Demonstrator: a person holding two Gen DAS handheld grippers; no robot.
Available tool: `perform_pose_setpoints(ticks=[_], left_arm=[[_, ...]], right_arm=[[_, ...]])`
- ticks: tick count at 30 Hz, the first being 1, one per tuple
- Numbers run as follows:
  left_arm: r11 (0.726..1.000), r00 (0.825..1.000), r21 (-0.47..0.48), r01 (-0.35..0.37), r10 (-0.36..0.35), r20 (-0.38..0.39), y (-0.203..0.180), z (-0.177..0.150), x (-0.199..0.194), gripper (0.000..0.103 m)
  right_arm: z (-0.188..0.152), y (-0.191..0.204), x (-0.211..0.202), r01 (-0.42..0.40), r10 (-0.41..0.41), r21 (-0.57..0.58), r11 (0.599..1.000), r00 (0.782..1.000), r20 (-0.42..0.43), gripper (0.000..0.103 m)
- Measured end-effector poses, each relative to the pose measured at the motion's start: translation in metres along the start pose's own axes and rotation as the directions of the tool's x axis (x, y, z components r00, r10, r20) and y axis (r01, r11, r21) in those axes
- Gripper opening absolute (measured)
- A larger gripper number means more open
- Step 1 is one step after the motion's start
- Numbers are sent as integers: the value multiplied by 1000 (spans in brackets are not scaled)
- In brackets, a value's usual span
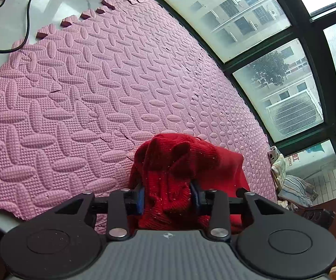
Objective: Fold clothes
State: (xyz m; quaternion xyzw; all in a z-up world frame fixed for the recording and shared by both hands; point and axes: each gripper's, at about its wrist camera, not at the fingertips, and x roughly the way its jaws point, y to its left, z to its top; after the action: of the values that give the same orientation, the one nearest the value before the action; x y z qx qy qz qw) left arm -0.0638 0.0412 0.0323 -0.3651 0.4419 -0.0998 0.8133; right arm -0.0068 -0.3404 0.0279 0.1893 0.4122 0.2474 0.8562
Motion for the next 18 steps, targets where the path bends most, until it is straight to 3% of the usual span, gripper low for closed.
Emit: perform_pose_setpoints(ticks=[7,8,18], left_arm=[[992,998,113,51,-48,-29,-49,14,21,29],[990,998,131,61,-57,-36,-57,16,26,24],[949,981,281,145,-101,-165,-148,8,107,23]], right_arm=[[-5,-11,-44,42,-49,64,997,991,125,27],[-5,-13,-50,51,-60,70,996,988,141,26],[-2,-66,-124,205,-250,179,962,925,285,25]])
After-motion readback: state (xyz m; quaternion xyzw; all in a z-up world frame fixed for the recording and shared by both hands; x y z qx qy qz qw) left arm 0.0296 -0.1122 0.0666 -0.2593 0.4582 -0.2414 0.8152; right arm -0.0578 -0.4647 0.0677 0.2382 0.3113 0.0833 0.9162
